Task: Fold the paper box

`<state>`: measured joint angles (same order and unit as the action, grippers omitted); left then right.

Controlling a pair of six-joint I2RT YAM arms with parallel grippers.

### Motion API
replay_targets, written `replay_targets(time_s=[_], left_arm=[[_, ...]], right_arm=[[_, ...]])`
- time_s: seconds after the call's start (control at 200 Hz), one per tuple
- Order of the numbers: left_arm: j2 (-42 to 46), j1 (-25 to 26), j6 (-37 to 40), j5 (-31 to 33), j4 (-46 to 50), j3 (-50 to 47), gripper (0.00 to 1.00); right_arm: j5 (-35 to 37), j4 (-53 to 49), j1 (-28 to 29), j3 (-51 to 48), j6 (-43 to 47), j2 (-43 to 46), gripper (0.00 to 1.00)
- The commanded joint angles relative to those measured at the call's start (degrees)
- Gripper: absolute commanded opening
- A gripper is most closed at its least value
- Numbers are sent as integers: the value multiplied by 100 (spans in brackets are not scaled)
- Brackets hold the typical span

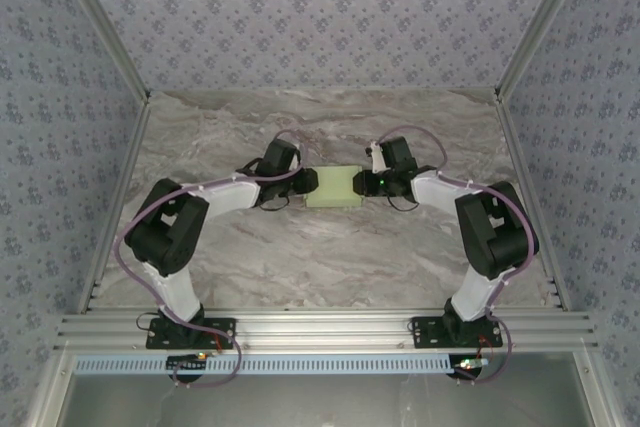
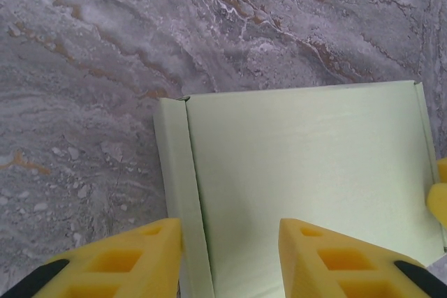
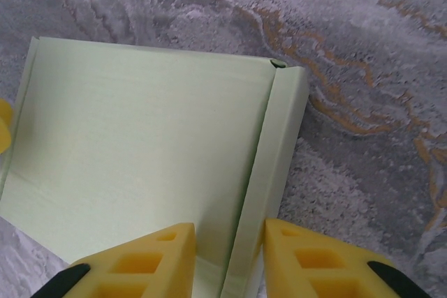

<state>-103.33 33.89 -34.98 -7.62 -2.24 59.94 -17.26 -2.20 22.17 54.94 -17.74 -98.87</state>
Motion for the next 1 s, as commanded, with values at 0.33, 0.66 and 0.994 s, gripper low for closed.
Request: replay_targets(time_s=[0.33,0.66,0.994], left_arm=[[-42,-112,433,337,538,541,60],[1583,-157,1280,1703,157,-450,76],[3534,-222,2151,3742,-833,-2275,99]], right_arm=[[390,-771,-177,701,486,147,53],[2263,-1488,-151,443,1123,1926,70],[4334,-756,-452,-1216,1286,3879,98]])
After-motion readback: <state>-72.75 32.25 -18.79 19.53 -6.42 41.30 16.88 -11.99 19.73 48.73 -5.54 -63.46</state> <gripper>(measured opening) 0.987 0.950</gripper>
